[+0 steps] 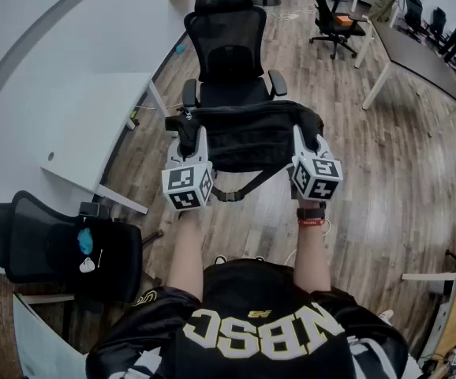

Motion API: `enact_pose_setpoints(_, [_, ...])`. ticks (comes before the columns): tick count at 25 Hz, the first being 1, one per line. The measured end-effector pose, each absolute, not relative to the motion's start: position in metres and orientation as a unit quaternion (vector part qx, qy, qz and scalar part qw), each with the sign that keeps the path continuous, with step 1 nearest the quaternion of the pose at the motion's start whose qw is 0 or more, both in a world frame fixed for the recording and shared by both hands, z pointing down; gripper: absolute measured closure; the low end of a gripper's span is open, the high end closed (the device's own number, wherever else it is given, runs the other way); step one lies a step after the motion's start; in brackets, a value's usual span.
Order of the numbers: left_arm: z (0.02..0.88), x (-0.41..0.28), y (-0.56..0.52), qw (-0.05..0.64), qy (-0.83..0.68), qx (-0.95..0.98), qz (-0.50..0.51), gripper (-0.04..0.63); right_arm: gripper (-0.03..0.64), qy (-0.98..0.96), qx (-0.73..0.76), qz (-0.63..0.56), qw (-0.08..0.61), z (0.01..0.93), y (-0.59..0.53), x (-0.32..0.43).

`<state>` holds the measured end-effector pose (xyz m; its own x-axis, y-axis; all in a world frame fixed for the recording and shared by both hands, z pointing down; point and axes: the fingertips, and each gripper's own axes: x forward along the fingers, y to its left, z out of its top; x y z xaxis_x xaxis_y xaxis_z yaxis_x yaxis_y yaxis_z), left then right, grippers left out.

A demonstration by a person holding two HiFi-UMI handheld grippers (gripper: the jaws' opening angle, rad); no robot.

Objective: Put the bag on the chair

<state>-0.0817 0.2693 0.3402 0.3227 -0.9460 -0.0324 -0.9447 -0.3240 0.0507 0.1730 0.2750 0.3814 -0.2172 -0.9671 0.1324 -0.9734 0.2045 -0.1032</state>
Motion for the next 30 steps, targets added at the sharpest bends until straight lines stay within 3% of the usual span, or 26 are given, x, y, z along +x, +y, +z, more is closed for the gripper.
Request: enact_pose_setpoints(30, [0.356,-0.071,0.281,0.032,-0.615,0.786,-0.042,0.532,0.595,-0.796,0.6,0.075,0.006,0.386,0.274,0.183])
